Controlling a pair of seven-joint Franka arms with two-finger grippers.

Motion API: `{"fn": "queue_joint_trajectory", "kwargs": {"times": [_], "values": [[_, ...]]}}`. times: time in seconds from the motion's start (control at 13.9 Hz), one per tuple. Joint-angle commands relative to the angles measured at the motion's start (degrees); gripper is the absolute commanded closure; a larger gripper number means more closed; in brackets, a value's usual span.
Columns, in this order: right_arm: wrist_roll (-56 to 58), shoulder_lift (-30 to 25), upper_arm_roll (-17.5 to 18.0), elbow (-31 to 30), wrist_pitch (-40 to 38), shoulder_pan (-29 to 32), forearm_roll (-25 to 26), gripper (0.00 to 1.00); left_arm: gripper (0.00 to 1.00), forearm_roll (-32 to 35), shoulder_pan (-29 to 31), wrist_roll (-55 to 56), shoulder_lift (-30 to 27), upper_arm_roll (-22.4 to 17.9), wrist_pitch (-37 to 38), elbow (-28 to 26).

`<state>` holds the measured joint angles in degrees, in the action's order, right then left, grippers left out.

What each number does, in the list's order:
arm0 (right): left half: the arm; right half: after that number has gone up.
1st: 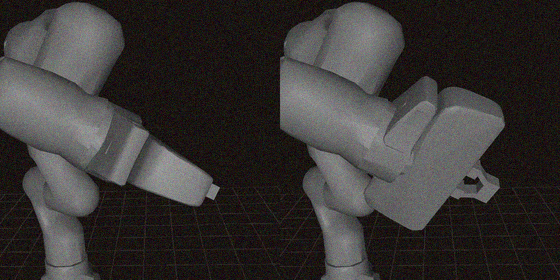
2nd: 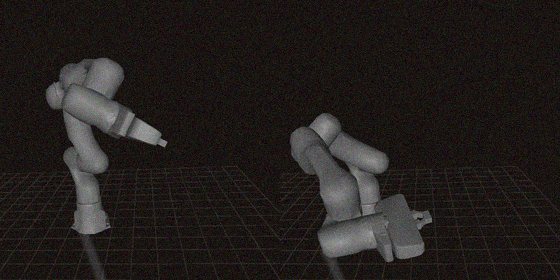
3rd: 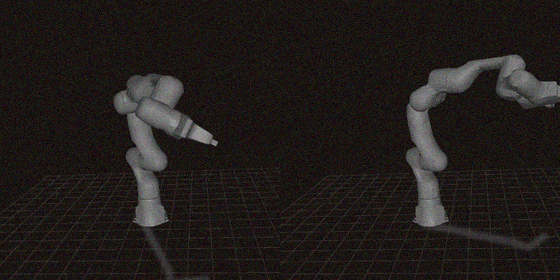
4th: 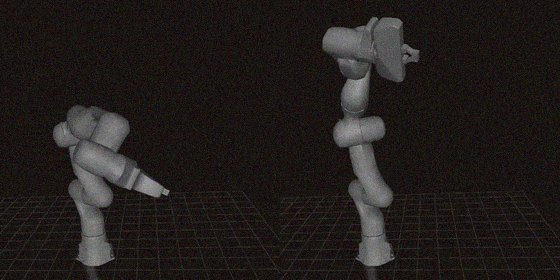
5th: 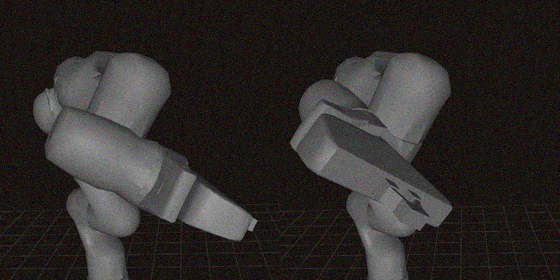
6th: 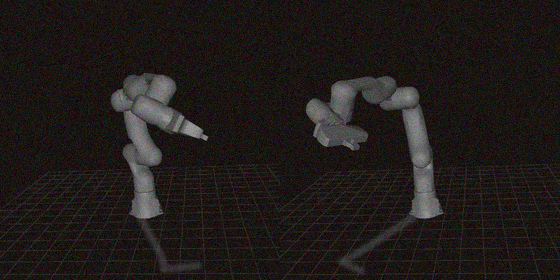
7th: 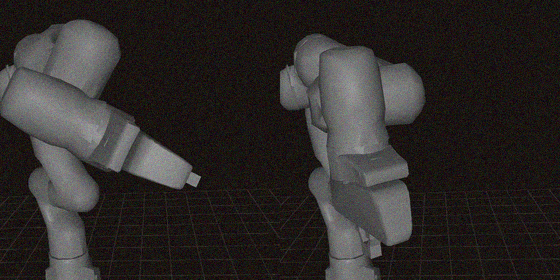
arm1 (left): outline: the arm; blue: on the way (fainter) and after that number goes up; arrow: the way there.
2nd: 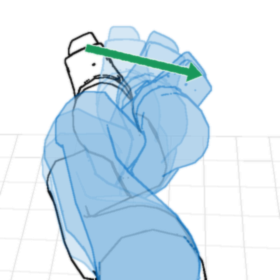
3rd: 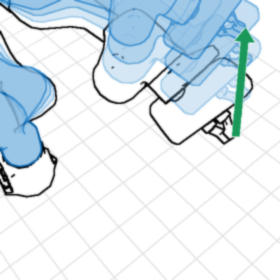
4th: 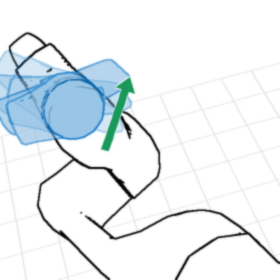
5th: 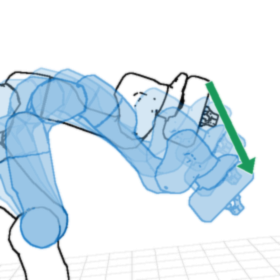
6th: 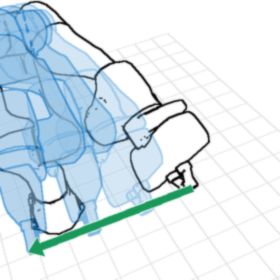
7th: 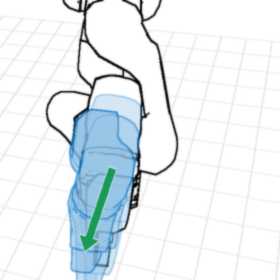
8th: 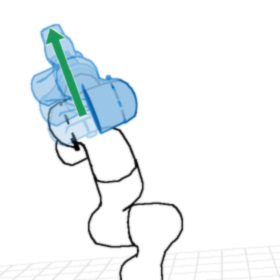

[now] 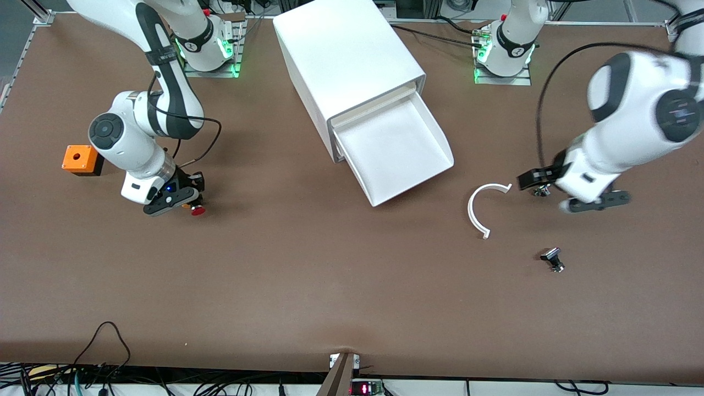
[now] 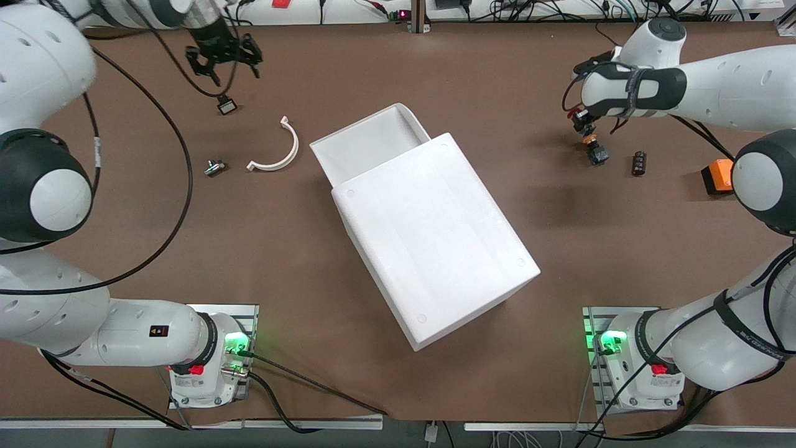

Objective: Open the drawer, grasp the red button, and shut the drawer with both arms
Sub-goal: 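Place the red button on the table while the left gripper approaches the drawer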

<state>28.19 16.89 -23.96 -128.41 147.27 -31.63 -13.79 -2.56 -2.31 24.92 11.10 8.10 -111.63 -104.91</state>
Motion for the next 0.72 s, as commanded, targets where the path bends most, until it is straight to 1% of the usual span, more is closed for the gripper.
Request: {"fn": "queue_joint_trajectory", "kwargs": {"times": [0.0, 0.14, 0.29, 0.43, 0.57, 0.65], "values": [[1.5, -1.6, 0.1, -2.5, 1.4, -0.4, -2.5, 0.81, 0.00, -1.0, -4.8, 9.2, 3.9, -0.4, -5.9, -0.5], [1.6, -0.7, 0.2, -2.8, 1.6, -0.4, -3.8, 0.80, 0.00, -0.4, -9.3, 18.1, 7.7, -0.4, -9.6, -0.1], [1.6, -0.4, 0.4, -2.8, 2.1, -0.5, -4.1, 0.76, 0.00, 0.8, -12.9, 26.6, 10.9, -0.5, -13.2, 0.0], [1.7, 0.2, 0.4, -2.8, 2.8, -0.5, -4.1, 0.76, 0.00, 2.7, -13.9, 28.2, 12.4, -0.5, -14.8, 0.2], [1.6, 0.2, 0.5, -2.8, 2.8, -0.5, -4.1, 0.72, 0.00, 3.1, -15.8, 30.3, 13.6, -0.9, -17.5, 0.1], [1.6, 0.2, 0.5, -2.8, 2.8, -0.5, -4.1, 0.65, 0.00, 3.2, -16.4, 32.4, 14.2, -0.9, -19.0, 0.1]]}}
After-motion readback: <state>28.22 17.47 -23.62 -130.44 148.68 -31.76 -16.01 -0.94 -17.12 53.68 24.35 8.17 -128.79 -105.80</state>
